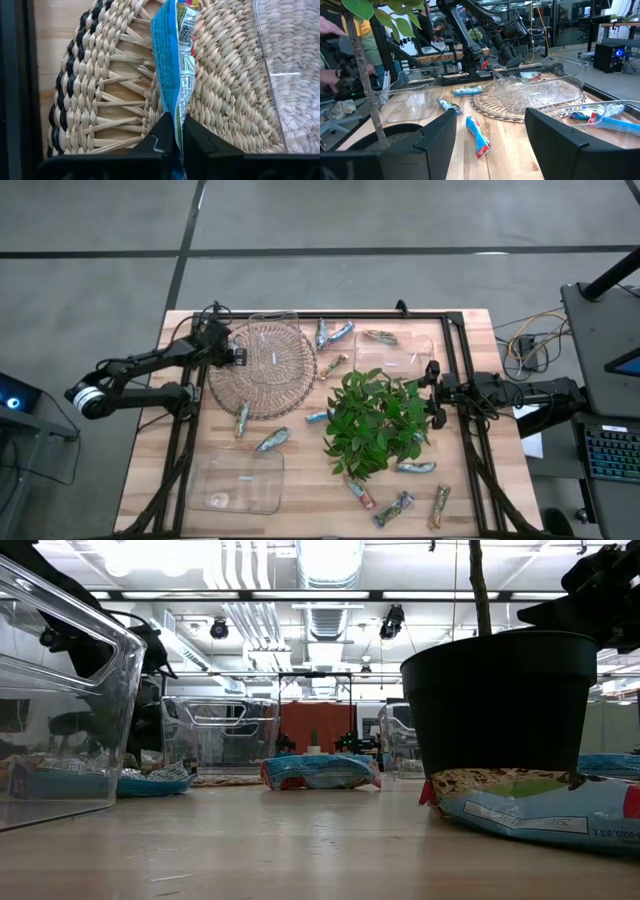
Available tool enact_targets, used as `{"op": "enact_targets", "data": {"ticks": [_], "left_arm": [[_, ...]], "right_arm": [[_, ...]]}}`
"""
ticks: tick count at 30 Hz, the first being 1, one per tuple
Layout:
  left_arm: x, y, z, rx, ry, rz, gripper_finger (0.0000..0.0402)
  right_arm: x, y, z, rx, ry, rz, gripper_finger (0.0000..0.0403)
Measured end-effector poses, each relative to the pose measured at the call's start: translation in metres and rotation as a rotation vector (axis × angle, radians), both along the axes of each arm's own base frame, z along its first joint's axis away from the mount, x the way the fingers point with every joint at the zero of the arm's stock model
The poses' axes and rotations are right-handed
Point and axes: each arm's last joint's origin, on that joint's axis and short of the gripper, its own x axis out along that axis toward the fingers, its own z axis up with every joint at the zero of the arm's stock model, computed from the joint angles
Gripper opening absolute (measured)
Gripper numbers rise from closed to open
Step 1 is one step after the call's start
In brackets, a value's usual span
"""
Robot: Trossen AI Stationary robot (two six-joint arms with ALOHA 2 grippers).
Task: Pick and place Granola Bars by type
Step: Put the left red granola bar into the top right transparent bin
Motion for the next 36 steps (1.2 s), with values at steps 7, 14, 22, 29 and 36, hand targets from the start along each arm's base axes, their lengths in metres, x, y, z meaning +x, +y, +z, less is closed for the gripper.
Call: {"op": "enact_targets", "data": {"ticks": [7,14,22,29,36], "left_arm": [[-0.003,-0.002,0.016,0.072,-0.022,0.026,0.0001],[-0.007,-0.008,0.041,0.156,-0.057,0.004,0.0000],[-0.016,-0.018,0.077,0.335,-0.131,-0.052,0.0000],[-0.025,-0.032,0.099,0.475,-0.189,-0.114,0.0000],[-0.033,-0.048,0.114,0.596,-0.279,-0.239,0.0000]], "right_arm": [[0.000,0.000,0.000,0.000,0.000,0.000,0.0224],[0.000,0.000,0.000,0.000,0.000,0.000,0.0224],[0.000,0.000,0.000,0.000,0.000,0.000,0.0224],[0.000,0.000,0.000,0.000,0.000,0.000,0.0224],[0.000,0.000,0.000,0.000,0.000,0.000,0.0224]]}}
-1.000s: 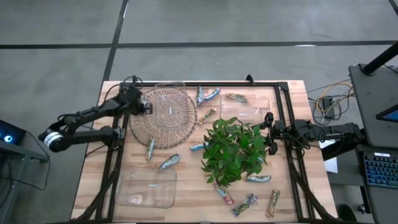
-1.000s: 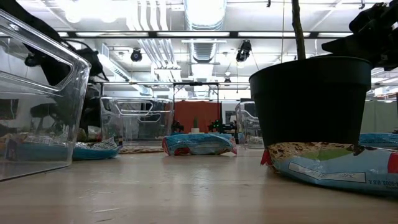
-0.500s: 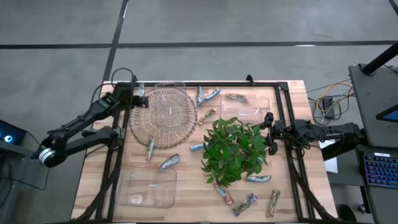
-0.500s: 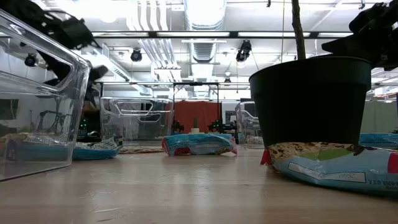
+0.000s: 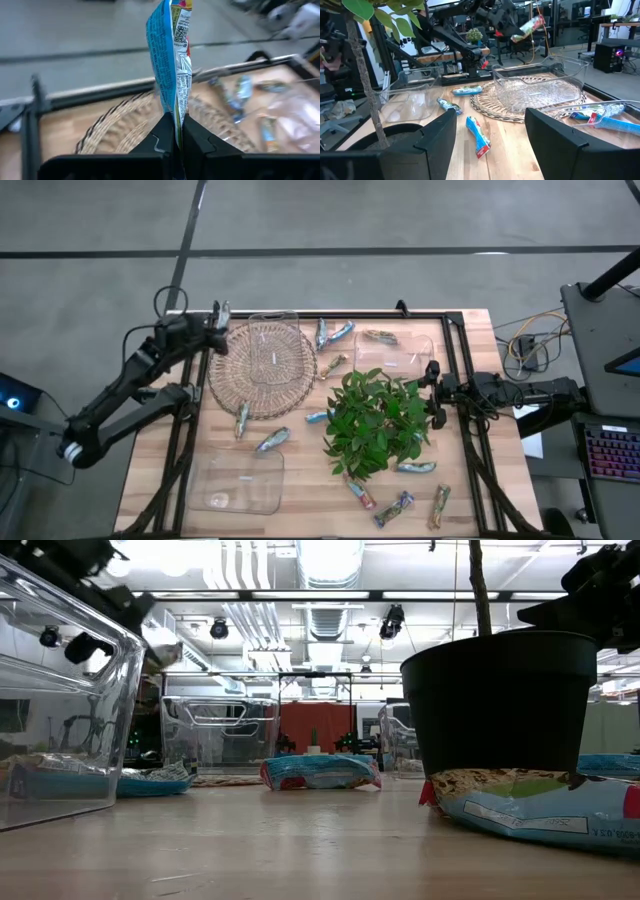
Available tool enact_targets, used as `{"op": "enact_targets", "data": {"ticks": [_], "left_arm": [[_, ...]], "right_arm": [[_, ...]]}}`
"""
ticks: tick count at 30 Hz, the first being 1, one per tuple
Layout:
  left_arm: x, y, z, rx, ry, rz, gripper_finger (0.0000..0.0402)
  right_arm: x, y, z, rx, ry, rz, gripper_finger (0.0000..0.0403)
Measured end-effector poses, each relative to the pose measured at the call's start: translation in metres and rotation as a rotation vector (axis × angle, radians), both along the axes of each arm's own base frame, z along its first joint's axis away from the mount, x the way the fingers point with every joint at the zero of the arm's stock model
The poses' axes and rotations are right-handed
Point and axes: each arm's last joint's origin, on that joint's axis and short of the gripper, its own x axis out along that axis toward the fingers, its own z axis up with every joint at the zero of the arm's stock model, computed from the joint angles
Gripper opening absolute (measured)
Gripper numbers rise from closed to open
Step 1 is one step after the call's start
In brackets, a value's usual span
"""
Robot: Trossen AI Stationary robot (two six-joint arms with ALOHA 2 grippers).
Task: Pick and place Granola Bars by type
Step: Put the left red granola bar into the top right transparent bin
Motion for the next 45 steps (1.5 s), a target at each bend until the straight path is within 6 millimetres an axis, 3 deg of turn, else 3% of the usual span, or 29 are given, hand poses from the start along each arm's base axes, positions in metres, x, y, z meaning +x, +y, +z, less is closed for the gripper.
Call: {"op": "enact_targets", "data": {"ticks": [16,25,35,45], "left_arm": [[-0.009,-0.028,0.021,0.223,-0.151,-0.345,0.0000],[0.003,-0.015,0.029,0.291,-0.184,-0.416,0.0000],[0.038,0.006,0.033,0.307,-0.246,-0.544,0.0000],[0.109,0.006,0.032,0.313,-0.191,-0.635,0.0000]], "right_arm": [[0.000,0.000,0.000,0.000,0.000,0.000,0.0224],[0.000,0.000,0.000,0.000,0.000,0.000,0.0224],[0.000,0.000,0.000,0.000,0.000,0.000,0.0224],[0.000,0.000,0.000,0.000,0.000,0.000,0.0224]]}}
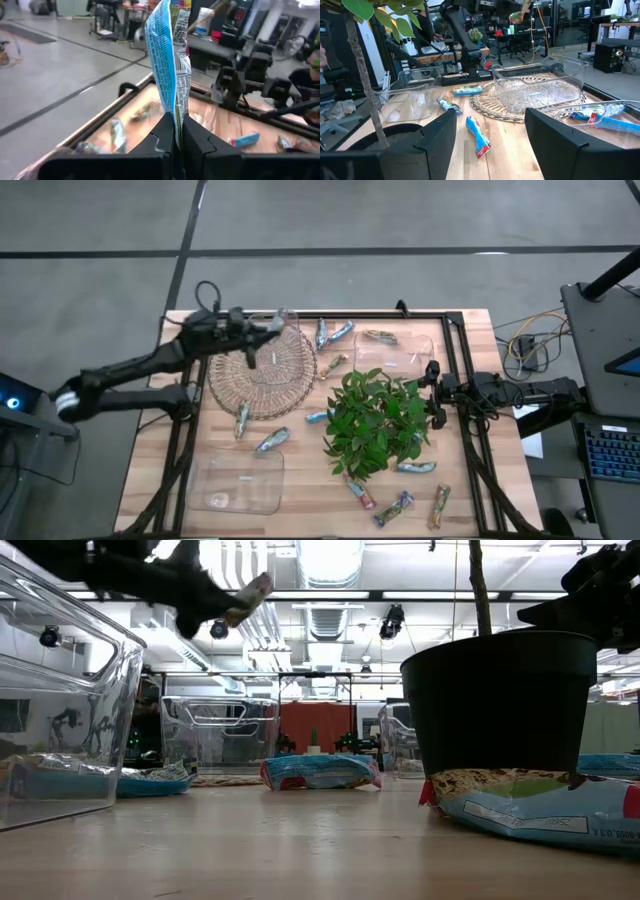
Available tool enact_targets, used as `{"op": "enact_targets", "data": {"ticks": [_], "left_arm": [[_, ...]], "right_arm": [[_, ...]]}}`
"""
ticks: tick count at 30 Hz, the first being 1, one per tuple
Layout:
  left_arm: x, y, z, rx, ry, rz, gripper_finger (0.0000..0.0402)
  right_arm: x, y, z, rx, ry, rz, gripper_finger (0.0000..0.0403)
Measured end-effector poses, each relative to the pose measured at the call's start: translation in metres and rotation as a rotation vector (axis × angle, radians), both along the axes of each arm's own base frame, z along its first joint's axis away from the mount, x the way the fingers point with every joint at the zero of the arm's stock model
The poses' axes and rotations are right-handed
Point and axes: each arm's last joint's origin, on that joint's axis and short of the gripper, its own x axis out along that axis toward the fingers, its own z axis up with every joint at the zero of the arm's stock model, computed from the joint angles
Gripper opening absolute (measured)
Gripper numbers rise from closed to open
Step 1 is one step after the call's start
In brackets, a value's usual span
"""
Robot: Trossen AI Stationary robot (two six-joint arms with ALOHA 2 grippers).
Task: Pick and place Granola Bars by type
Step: Put the left red granola bar into the top right transparent bin
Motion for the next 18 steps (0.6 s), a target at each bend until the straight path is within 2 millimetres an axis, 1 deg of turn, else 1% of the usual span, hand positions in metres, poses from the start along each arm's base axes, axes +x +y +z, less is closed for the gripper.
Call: {"op": "enact_targets", "data": {"ticks": [1,7,10,18], "left_arm": [[0.007,0.000,0.004,0.012,-0.015,0.002,0.0000],[0.047,0.002,0.012,0.014,-0.019,-0.027,0.0000],[0.064,0.004,0.024,0.033,-0.032,-0.046,0.0000],[0.118,0.007,0.041,0.044,-0.035,-0.104,0.0000]], "right_arm": [[0.000,0.000,0.000,0.000,0.000,0.000,0.0224],[0.000,0.000,0.000,0.000,0.000,0.000,0.0224],[0.000,0.000,0.000,0.000,0.000,-0.001,0.0224],[0.000,0.000,0.000,0.000,0.001,0.000,0.0224]]}}
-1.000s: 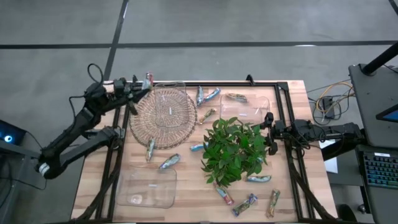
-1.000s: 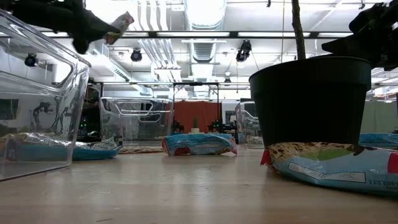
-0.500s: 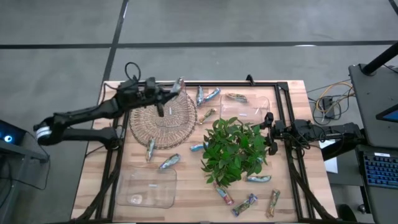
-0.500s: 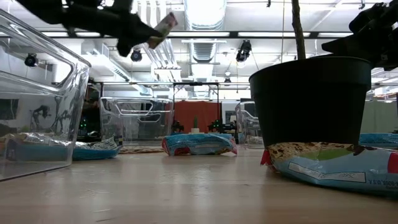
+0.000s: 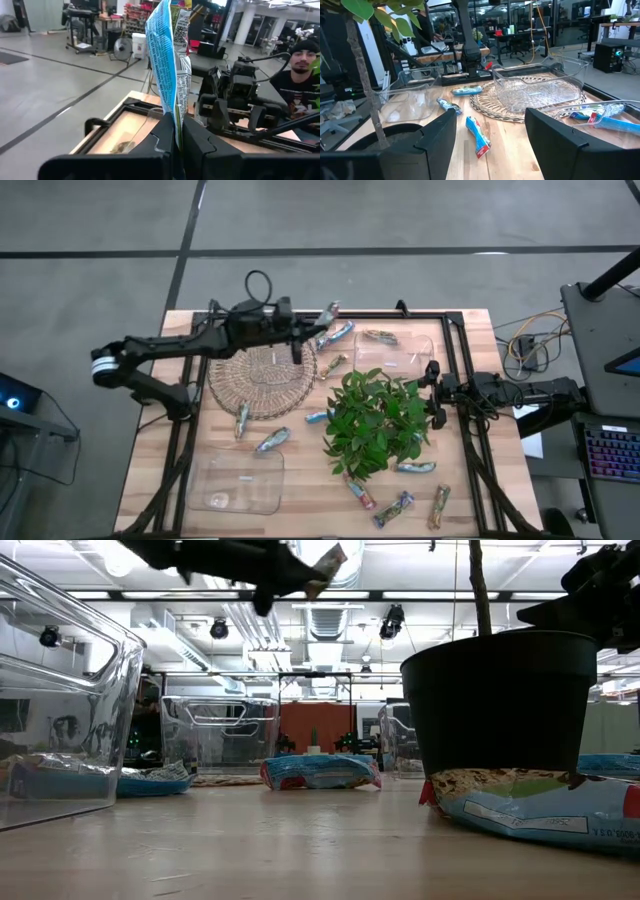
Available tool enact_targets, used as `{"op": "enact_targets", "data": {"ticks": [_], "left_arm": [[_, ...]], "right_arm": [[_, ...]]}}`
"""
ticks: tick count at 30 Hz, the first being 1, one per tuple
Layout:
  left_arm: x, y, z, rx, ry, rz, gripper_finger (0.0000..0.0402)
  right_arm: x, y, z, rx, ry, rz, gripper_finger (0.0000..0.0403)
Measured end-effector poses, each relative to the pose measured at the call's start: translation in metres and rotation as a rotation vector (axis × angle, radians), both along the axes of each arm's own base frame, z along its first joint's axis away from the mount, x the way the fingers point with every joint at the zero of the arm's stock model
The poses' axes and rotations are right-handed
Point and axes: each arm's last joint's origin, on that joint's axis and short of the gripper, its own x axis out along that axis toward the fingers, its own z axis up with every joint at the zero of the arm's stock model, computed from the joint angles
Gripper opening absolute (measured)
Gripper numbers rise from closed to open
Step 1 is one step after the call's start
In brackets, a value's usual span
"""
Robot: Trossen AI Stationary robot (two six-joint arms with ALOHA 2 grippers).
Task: Pick and place Granola Bars by type
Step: Put the left red granola bar into the top right transparent bin
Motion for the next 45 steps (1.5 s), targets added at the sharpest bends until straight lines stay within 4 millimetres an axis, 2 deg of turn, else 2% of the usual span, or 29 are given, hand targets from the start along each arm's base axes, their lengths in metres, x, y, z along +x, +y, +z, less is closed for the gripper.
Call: {"op": "enact_targets", "data": {"ticks": [11,15,20,25,32,38,45], "left_arm": [[0.070,0.012,0.010,-0.003,-0.009,-0.047,0.0000],[0.088,0.017,0.012,-0.008,-0.021,-0.057,0.0000],[0.103,0.022,0.009,-0.024,-0.024,-0.063,0.0000],[0.114,0.022,0.009,-0.044,-0.034,-0.080,0.0000],[0.116,0.023,0.016,-0.037,-0.058,-0.079,0.0000],[0.116,0.023,0.015,-0.056,-0.059,-0.080,0.0000],[0.116,0.023,0.014,-0.065,-0.059,-0.079,0.0000]], "right_arm": [[0.000,0.000,0.000,-0.027,0.001,0.000,0.0224],[0.000,0.000,0.003,-0.176,-0.024,-0.010,0.0224],[0.000,0.000,0.003,-0.212,-0.015,-0.010,0.0224],[0.000,0.000,0.003,-0.167,-0.017,-0.010,0.0224],[0.000,0.000,0.006,-0.085,-0.059,-0.011,0.0224],[-0.001,0.000,0.013,0.155,-0.136,0.003,0.0224],[-0.001,0.000,0.015,0.270,-0.170,0.015,0.0224]]}}
